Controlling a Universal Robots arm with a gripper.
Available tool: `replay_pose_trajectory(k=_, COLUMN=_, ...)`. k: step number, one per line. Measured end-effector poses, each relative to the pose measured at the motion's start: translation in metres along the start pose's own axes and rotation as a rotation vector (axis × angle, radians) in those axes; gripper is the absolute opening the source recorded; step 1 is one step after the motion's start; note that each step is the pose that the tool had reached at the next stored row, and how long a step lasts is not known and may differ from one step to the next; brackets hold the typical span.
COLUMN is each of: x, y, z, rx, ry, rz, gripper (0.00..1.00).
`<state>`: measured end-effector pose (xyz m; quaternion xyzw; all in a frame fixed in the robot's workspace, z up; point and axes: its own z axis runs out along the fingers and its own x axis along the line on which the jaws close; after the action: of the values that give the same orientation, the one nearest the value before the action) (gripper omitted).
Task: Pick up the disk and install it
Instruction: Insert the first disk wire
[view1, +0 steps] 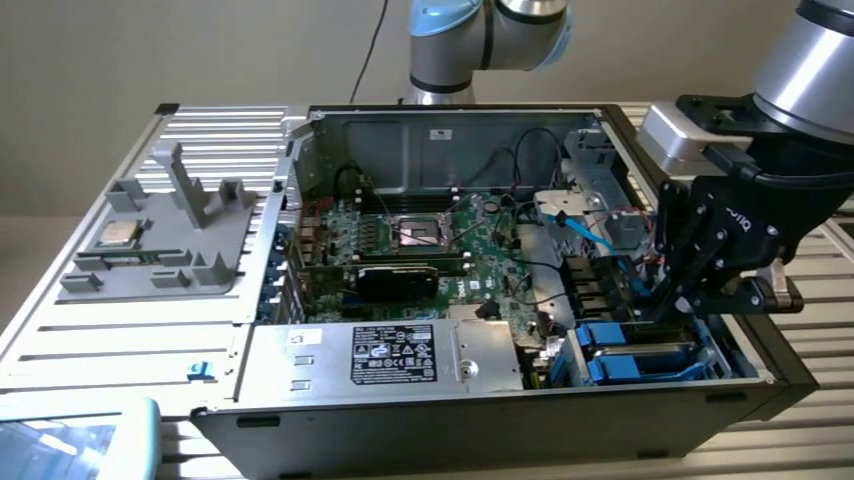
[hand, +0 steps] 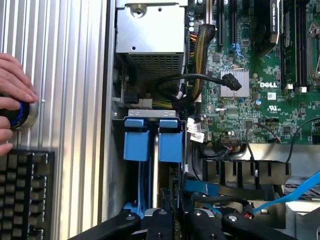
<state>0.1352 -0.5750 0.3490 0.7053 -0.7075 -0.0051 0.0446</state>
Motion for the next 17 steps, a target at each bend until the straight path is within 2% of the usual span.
replay_pose_trajectory(k=8, x=-0.0020, y=0.0008, z=0.0020, rx=-0.0004, ry=-0.0009, rz=0.007, gripper=0.16)
replay_pose_trajectory(k=12, x=-0.0021, y=0.0011, z=0.0036, rx=-0.0021, ry=-0.0027, rz=0.037, gripper=0.16)
replay_pose_trajectory(k=17, x=-0.0029, y=0.0012, z=0.0045, rx=-0.0029, ry=-0.0014, rz=0.051, gripper=0.16)
